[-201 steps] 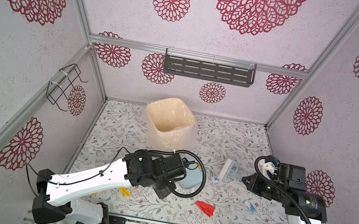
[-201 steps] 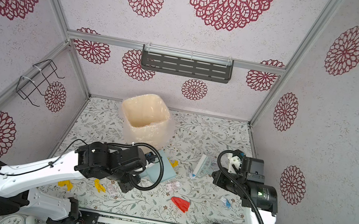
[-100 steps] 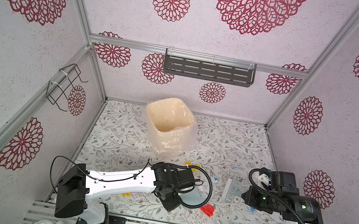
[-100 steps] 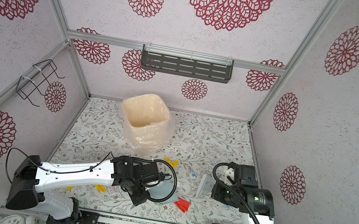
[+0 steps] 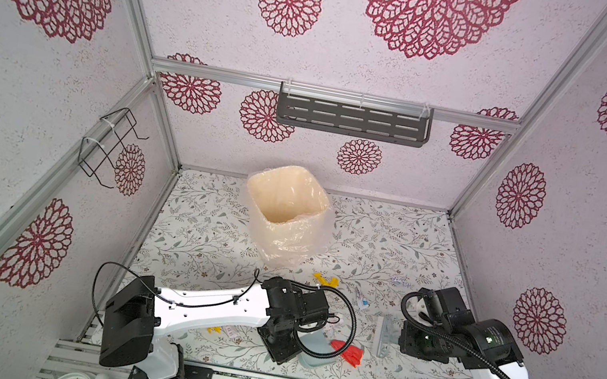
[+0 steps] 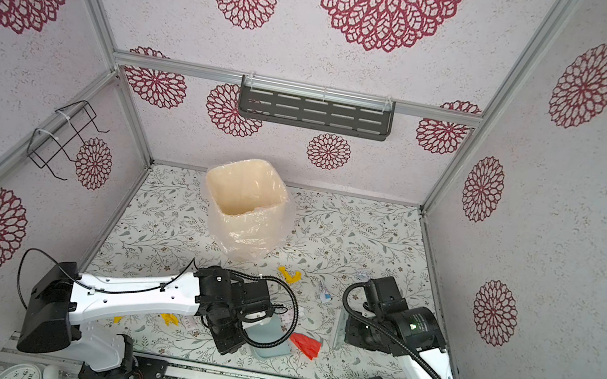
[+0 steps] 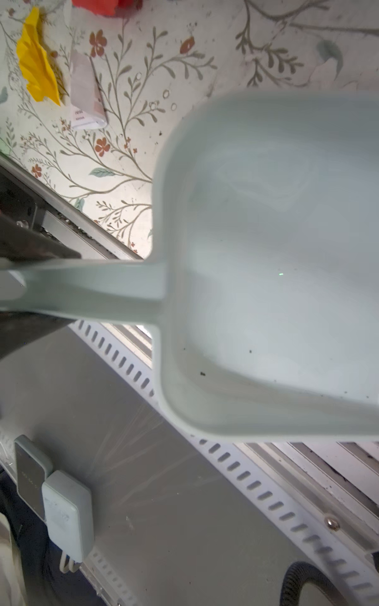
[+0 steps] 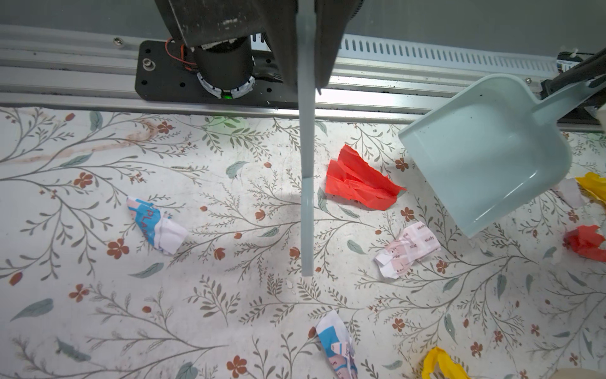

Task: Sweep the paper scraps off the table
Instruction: 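Sweep the red paper scrap into the dustpan with the right gripper's brush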

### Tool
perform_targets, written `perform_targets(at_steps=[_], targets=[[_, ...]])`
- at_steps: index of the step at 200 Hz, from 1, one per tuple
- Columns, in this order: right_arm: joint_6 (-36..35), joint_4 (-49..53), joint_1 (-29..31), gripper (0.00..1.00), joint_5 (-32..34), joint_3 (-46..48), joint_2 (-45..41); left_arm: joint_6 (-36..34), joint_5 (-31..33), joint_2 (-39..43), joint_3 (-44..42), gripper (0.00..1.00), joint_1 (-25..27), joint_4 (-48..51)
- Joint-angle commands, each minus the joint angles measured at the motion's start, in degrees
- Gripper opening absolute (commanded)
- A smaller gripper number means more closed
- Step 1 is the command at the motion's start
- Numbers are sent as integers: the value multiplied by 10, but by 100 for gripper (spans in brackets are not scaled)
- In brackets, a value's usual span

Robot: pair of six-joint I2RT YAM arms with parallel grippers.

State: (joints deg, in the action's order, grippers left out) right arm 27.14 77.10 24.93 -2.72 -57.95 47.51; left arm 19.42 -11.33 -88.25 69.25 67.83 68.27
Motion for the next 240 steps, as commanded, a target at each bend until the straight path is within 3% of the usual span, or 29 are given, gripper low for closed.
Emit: perform_targets(at_steps=[1, 84, 240], targets=[[34, 1, 21, 0, 27, 4, 2, -16, -3, -4, -6, 0, 5, 27], [67, -23, 78, 0, 40, 25, 15, -41, 43, -34, -11, 0, 7, 15], [88, -67, 151, 0, 20, 43, 53, -78, 26, -70, -28, 0, -3, -38]])
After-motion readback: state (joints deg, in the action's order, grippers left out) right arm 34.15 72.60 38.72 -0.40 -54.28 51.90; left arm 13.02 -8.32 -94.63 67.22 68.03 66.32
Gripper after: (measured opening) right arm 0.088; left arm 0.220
